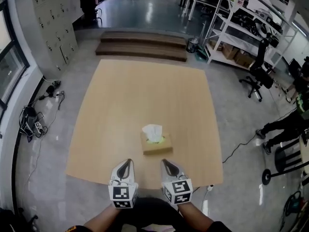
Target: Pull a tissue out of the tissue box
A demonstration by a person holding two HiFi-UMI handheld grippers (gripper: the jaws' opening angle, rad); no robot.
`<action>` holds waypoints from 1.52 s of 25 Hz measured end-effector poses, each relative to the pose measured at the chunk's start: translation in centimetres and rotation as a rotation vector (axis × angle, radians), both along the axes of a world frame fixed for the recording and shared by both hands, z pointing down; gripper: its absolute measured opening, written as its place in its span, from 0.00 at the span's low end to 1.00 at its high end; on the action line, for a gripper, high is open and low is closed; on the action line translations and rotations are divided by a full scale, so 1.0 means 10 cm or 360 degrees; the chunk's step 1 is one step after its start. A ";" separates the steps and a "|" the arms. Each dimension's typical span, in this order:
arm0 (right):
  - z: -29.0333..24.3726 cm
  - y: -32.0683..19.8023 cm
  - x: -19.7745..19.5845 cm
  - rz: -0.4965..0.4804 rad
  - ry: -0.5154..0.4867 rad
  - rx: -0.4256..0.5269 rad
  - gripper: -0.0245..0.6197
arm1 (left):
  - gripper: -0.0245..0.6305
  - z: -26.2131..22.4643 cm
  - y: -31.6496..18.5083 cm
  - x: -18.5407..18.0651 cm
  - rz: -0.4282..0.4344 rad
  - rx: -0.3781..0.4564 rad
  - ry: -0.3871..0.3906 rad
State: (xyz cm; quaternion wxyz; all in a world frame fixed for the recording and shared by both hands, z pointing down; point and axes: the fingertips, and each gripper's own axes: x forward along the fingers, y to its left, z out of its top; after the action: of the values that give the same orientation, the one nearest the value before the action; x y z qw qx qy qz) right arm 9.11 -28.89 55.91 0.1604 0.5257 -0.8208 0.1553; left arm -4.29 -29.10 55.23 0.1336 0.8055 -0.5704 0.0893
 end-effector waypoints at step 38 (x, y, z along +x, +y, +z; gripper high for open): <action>0.95 -1.57 -0.06 0.0160 0.0366 -0.0510 0.04 | 0.07 0.73 -1.27 -0.15 0.0234 -0.0276 0.0096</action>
State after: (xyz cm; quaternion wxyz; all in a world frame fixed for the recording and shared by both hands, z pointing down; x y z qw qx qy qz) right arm 8.53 -44.55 65.37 0.3266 0.5481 -0.7346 0.2308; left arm -5.83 -41.76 62.52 0.2131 0.8328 -0.4957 0.1237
